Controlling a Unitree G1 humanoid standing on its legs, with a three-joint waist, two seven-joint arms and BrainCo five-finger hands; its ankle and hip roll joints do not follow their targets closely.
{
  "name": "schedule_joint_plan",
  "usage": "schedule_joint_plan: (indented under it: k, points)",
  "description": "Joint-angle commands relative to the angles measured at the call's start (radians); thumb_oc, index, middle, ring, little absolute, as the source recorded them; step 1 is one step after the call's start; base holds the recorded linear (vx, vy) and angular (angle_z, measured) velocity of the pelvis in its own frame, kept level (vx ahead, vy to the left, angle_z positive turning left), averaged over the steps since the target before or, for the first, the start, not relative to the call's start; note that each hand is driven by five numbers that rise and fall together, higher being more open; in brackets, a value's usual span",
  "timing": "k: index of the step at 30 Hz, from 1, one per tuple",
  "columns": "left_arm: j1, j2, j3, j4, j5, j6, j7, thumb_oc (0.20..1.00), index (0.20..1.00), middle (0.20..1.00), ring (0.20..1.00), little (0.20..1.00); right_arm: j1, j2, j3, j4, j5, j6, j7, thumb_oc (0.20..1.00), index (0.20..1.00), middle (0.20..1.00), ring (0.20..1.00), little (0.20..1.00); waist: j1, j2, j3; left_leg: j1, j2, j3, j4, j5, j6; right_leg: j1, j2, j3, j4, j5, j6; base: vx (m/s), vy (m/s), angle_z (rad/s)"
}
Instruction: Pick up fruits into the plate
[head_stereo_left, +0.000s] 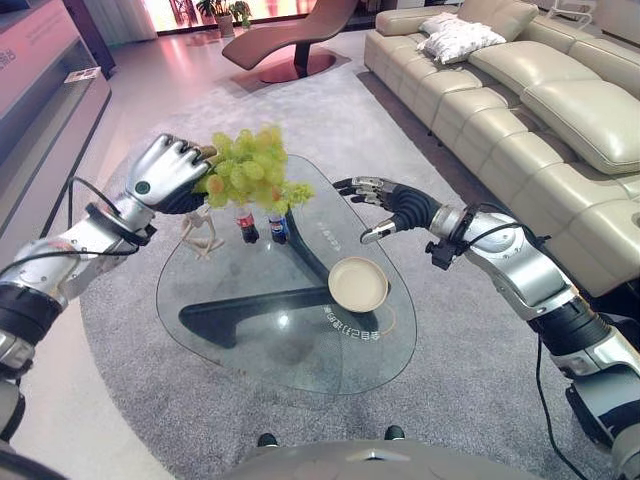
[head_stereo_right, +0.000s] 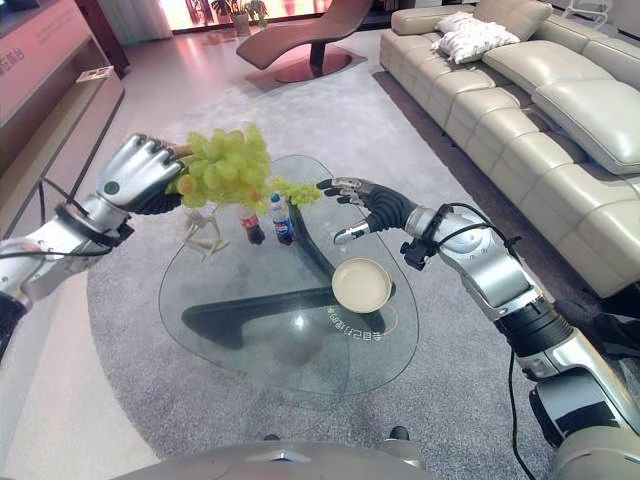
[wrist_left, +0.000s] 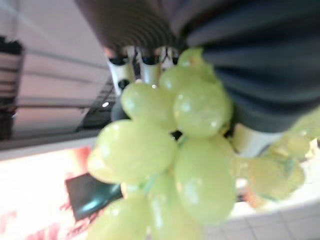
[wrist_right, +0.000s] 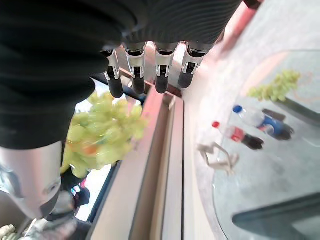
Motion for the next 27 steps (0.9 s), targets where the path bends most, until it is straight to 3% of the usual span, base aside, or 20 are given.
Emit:
schedule_joint_plan:
  k: [1, 9, 15, 20, 27]
  points:
    - [-0.163, 0.080, -0.026, -0.006, 0.014, 0.104, -0.016, 0.200, 0.200, 0.200, 0.200, 0.200, -0.110, -0.049, 0.040, -0.058, 0.086, 0.017, -0.003, 1.000, 1.000, 1.000, 1.000, 1.000, 0.004, -0.016, -0.049, -0.029, 0.001, 0.013, 0.054, -0.101, 0.000, 0.009, -0.048, -0.033, 0.083, -0.092, 0.025, 0.00, 0.000, 0.00]
    - [-0.194, 0.130, -0.038, -0.029, 0.062, 0.119, -0.032, 0.200, 0.200, 0.200, 0.200, 0.200, -0.126, -0.079, 0.055, -0.066, 0.108, 0.035, -0.006, 1.000, 1.000, 1.000, 1.000, 1.000, 0.006, -0.019, -0.058, -0.026, 0.004, 0.017, 0.037, -0.089, -0.003, 0.013, -0.050, -0.030, 0.060, -0.077, 0.032, 0.00, 0.000, -0.01]
    - [-0.248, 0.148, -0.076, -0.084, 0.123, 0.059, -0.084, 0.200, 0.200, 0.200, 0.200, 0.200, -0.146, -0.085, 0.057, -0.084, 0.146, 0.051, -0.095, 1.000, 1.000, 1.000, 1.000, 1.000, -0.002, -0.016, -0.061, -0.027, 0.006, 0.020, 0.034, -0.088, -0.004, 0.010, -0.048, -0.024, 0.058, -0.075, 0.033, -0.01, 0.000, -0.03]
    - [-0.316, 0.148, -0.140, -0.151, 0.170, -0.005, -0.221, 0.200, 0.200, 0.200, 0.200, 0.200, -0.170, -0.071, 0.062, -0.099, 0.146, 0.059, -0.150, 1.000, 1.000, 1.000, 1.000, 1.000, -0.007, -0.007, -0.063, -0.027, 0.005, 0.024, 0.036, -0.090, -0.003, 0.008, -0.049, -0.021, 0.055, -0.072, 0.037, -0.01, 0.003, -0.01]
    - [-0.403, 0.149, -0.208, -0.199, 0.200, 0.049, -0.341, 0.200, 0.200, 0.200, 0.200, 0.200, -0.197, -0.057, 0.090, -0.126, 0.117, 0.081, -0.232, 1.000, 1.000, 1.000, 1.000, 1.000, -0.007, -0.001, -0.062, -0.025, 0.004, 0.025, 0.036, -0.090, -0.001, 0.011, -0.051, -0.018, 0.046, -0.066, 0.040, -0.02, 0.008, -0.04]
